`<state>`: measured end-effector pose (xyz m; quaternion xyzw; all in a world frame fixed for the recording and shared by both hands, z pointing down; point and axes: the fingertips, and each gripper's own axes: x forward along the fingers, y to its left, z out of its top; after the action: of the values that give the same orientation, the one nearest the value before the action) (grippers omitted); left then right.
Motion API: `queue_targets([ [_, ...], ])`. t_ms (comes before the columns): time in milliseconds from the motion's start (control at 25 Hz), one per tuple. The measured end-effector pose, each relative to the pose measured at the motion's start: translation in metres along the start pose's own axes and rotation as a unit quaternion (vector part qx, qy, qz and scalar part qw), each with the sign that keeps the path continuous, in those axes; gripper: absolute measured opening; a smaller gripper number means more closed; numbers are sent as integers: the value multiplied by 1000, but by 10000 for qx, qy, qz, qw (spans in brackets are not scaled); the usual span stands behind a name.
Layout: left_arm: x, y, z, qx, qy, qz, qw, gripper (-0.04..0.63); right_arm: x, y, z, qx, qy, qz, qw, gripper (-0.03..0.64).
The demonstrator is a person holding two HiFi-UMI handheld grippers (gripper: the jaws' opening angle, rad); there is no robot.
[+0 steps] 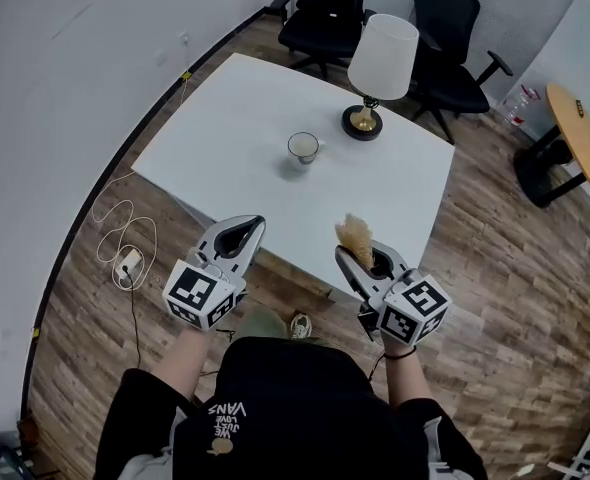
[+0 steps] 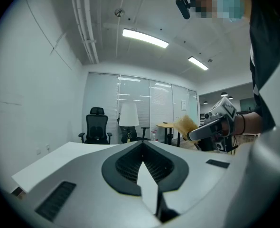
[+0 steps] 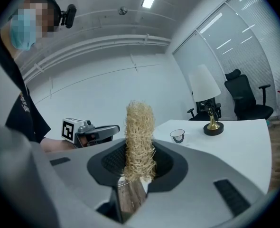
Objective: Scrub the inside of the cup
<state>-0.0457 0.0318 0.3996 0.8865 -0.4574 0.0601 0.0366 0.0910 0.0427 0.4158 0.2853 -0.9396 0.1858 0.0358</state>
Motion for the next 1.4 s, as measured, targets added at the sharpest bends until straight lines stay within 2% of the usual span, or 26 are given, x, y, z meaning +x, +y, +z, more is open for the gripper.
queue_targets([
  [520, 41, 36, -2, -92, -46, 0, 9999, 11, 29, -25, 8, 82, 29, -41, 10000, 94],
  [680, 60, 54, 1, -77, -125, -127, 9998, 11, 45, -38, 12, 181, 48, -130, 9997, 94],
  [880, 84, 77, -11, -134, -1, -302, 9995, 11, 65, -53, 18, 271, 63, -248, 9993, 94],
  [1400, 143, 113, -14, -45, 8, -861, 9963, 11, 108, -98, 30, 426, 52, -584, 9974, 94],
])
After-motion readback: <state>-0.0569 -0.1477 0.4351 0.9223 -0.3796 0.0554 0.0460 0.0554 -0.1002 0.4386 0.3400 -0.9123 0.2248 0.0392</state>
